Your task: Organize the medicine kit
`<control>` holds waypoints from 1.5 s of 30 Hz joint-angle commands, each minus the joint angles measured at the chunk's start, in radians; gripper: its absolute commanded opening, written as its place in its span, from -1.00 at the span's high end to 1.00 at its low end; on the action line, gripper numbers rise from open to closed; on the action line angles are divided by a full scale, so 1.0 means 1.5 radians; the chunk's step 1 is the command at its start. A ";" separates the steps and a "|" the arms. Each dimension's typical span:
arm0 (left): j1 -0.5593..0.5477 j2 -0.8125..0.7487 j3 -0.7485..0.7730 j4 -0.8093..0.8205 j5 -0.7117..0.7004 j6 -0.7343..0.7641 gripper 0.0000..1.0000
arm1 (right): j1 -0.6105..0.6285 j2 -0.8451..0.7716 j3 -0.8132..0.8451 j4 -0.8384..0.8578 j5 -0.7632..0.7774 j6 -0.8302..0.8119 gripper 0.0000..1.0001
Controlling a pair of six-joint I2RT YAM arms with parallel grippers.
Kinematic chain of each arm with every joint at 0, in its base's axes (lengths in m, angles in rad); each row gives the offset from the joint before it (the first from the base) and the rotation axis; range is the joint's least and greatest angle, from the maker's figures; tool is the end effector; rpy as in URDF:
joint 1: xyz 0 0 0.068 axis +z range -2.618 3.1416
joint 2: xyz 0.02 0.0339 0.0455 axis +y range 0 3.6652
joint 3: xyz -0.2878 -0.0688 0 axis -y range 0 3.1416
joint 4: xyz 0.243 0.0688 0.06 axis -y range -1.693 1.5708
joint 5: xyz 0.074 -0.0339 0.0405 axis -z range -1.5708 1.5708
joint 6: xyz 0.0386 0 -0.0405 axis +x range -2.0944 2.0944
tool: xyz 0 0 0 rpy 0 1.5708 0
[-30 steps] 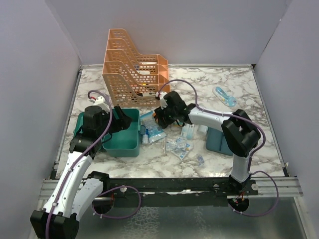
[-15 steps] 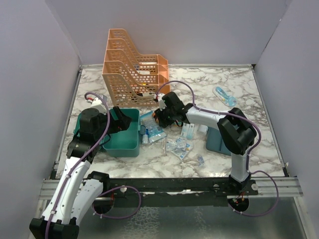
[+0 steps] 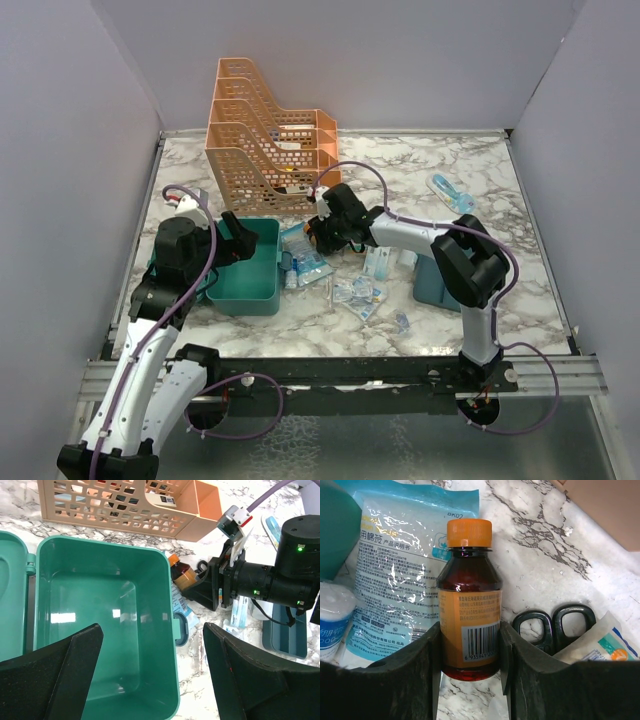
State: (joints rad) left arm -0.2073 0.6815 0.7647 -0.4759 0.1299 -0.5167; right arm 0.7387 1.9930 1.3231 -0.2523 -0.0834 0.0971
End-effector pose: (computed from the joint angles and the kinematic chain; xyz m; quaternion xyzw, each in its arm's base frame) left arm 0.1334 -0.0332 0.3318 -0.0922 0.8254 -0.2468 0.4994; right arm 0.3184 0.2943 0.1826 -0.3112 0.8945 0.1653 0.2749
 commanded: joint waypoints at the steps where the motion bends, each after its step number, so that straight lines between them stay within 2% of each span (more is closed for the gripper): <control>1: -0.003 -0.011 0.040 -0.020 -0.030 0.008 -0.71 | 0.003 -0.031 -0.006 0.010 0.052 0.016 0.49; 9: -0.003 -0.028 0.057 -0.031 -0.053 0.002 -0.72 | 0.004 -0.199 -0.070 0.072 0.058 0.020 0.51; 15: -0.003 -0.036 0.049 -0.031 -0.057 -0.014 -0.73 | 0.003 -0.292 -0.116 0.126 -0.019 0.019 0.53; 21: -0.003 -0.073 0.015 -0.030 -0.117 -0.066 -0.72 | 0.023 -0.323 -0.105 0.153 -0.101 0.043 0.53; 26: -0.003 -0.114 -0.011 -0.031 -0.177 -0.088 -0.72 | 0.082 -0.300 -0.072 0.182 -0.106 0.055 0.53; 34: -0.003 -0.153 0.000 -0.047 -0.242 -0.095 -0.72 | 0.166 -0.180 0.025 0.178 -0.083 0.024 0.54; 40: -0.003 -0.163 0.012 -0.055 -0.274 -0.087 -0.72 | 0.182 -0.104 0.076 0.161 -0.075 0.005 0.55; 45: -0.003 -0.162 0.010 -0.057 -0.272 -0.087 -0.72 | 0.185 -0.093 0.078 0.132 -0.042 -0.020 0.55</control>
State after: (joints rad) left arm -0.2073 0.4469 0.7567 -0.5575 -0.2420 -0.6483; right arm 1.0100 1.8565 1.4017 -0.0486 -0.1993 0.1177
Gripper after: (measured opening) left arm 0.861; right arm 0.422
